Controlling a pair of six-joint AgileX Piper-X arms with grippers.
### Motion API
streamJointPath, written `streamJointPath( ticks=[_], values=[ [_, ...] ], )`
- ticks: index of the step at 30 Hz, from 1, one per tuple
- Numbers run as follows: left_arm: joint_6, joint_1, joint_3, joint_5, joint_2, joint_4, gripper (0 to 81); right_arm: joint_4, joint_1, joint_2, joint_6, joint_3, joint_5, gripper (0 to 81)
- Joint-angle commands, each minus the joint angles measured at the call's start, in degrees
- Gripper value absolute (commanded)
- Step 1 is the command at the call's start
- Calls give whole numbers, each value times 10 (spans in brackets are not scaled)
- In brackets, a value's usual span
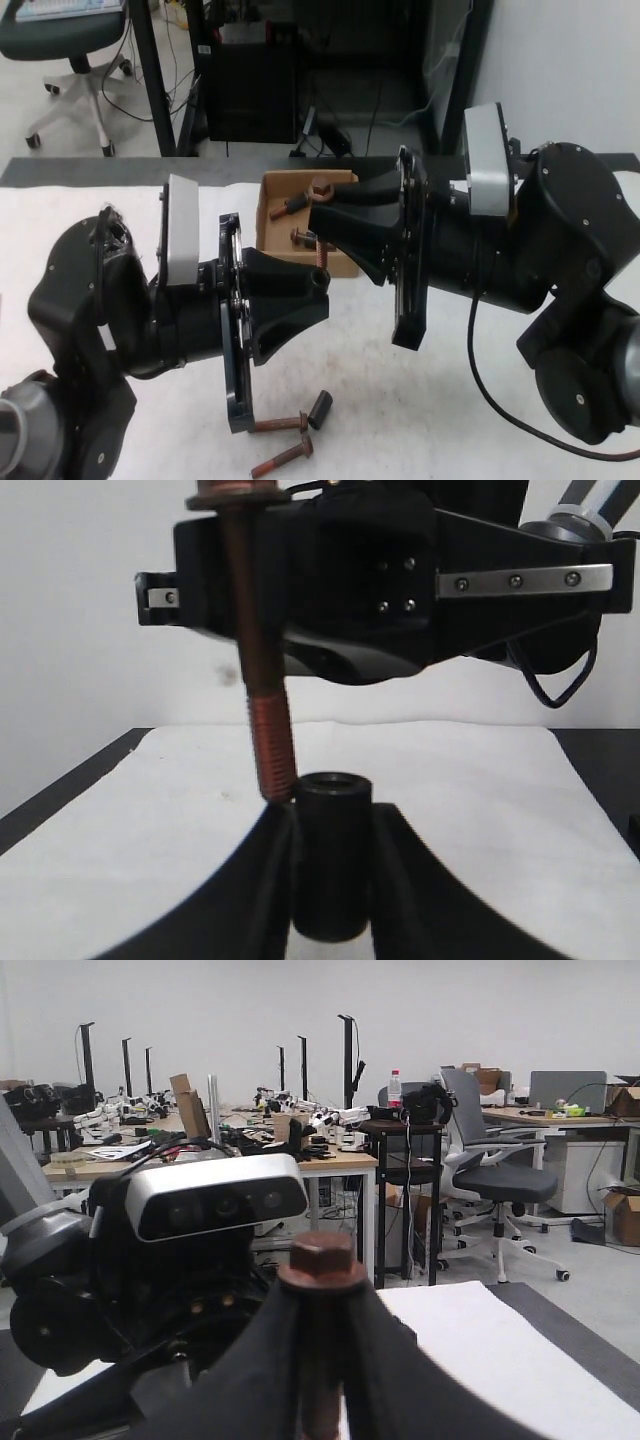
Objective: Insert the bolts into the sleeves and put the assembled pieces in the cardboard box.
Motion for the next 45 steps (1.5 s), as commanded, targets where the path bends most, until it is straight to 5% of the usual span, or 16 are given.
streamJointPath(
  ticks=[1,23,45],
  values=[
    [-9,1,-3,-29,-7,-12,3,-2,2,-2,-1,3,-10,8],
    [-13,1,-3,-33,-7,-12,3,-74,2,-2,47,3,-15,8],
    [-32,1,-3,-21,-7,-30,3,7,15,-2,-31,3,9,8]
  ],
)
